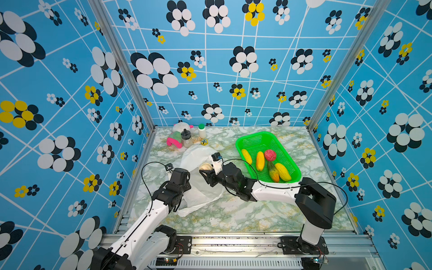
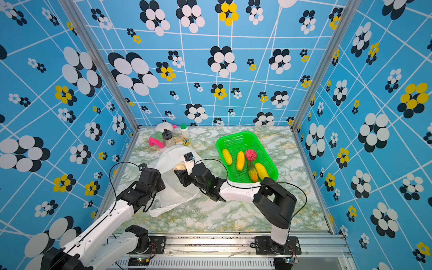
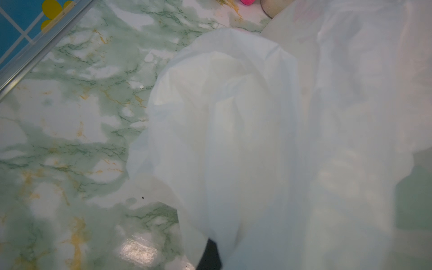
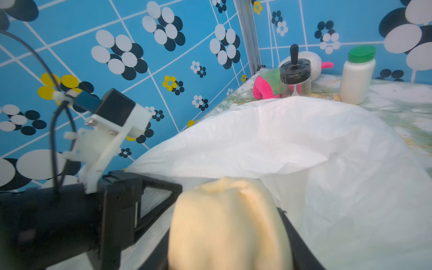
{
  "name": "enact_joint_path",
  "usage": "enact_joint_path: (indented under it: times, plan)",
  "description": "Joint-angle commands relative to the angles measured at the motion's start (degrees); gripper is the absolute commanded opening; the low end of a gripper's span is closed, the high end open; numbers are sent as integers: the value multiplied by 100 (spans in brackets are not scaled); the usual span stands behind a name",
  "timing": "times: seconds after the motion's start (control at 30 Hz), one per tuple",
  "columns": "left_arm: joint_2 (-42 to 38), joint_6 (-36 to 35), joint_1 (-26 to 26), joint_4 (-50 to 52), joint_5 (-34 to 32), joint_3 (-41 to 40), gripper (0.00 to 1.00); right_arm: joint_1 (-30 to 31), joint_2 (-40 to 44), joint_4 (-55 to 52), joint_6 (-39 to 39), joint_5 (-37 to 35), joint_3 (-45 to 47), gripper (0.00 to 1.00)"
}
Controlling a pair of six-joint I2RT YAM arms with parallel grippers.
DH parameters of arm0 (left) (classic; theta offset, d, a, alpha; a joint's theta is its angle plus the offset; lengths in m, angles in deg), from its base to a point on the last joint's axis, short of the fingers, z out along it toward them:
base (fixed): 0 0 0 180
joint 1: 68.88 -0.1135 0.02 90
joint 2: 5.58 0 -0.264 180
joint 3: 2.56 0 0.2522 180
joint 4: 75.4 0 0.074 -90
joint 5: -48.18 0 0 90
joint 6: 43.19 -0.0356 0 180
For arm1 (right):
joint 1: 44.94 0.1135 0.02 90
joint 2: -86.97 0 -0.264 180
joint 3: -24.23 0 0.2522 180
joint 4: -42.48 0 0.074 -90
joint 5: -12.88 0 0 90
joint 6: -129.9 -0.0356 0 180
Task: Untie the knot of the plastic bag and take out the fruit
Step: Pick up the fruit from the plastic bag, then place the fruit in the basket.
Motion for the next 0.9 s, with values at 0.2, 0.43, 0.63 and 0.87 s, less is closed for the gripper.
enact_joint_path:
  times: [0.2,0.43,0.63,0.87]
  plan:
    - [246,-670,1448,-195,-870,628,0,-784,2309,-1176,58,-2324,876,15]
    - [384,-596,2179,-24,-710,1352,0,-2540,1828,-3082,-1079,-2766,671,16]
    - [444,-642,2641,36,-850,1601,0,-2990,1043,-3362,-1435,-2152,494,23]
    - [454,-929,3256,-220,-917,1606,0,-3009,736,-3646,-1390,-2137,224,65]
